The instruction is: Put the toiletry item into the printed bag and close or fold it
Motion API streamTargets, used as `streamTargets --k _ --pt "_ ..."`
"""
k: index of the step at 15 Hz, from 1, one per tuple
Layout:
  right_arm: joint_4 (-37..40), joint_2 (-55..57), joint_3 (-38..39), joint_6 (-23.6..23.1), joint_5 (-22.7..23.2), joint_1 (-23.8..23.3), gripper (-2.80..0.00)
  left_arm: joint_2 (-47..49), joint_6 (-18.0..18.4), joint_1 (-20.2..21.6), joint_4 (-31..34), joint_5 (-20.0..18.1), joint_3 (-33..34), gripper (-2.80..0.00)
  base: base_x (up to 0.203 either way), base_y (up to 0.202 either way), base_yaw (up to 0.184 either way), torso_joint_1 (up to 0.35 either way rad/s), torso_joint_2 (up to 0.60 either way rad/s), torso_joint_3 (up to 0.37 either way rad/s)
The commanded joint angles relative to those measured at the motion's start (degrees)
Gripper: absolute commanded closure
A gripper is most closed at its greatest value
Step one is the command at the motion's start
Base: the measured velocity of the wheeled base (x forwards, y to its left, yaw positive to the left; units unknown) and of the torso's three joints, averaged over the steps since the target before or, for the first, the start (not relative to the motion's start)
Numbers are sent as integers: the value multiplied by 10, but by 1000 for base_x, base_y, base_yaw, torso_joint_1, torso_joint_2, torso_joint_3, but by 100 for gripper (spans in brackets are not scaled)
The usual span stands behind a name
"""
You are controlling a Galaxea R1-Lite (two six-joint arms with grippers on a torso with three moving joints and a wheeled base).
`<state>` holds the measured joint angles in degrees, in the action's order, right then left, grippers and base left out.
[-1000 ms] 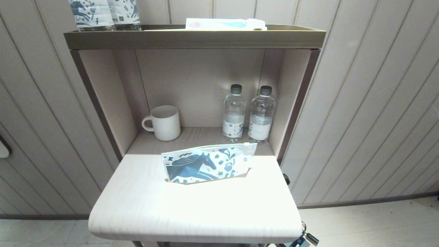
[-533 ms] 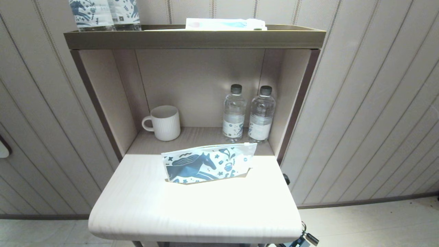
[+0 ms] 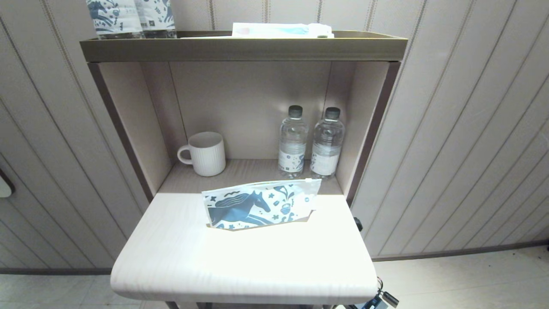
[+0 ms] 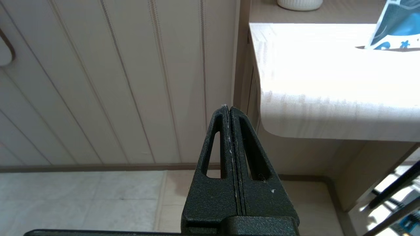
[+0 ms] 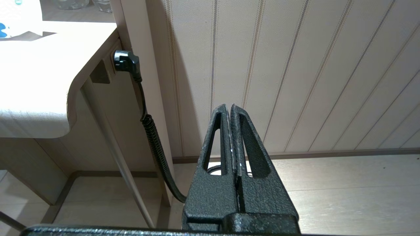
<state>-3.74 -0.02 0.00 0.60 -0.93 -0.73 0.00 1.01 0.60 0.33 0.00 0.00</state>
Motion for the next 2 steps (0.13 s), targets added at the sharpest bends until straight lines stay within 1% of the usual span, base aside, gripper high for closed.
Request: streamTargets --k 1,2 --pt "0 0 0 0 0 1 0 1 -6 0 -1 2 0 0 0 0 0 0 0 0" --pt "0 0 0 0 0 0 0 1 -6 0 0 2 0 0 0 0 0 0 0 0"
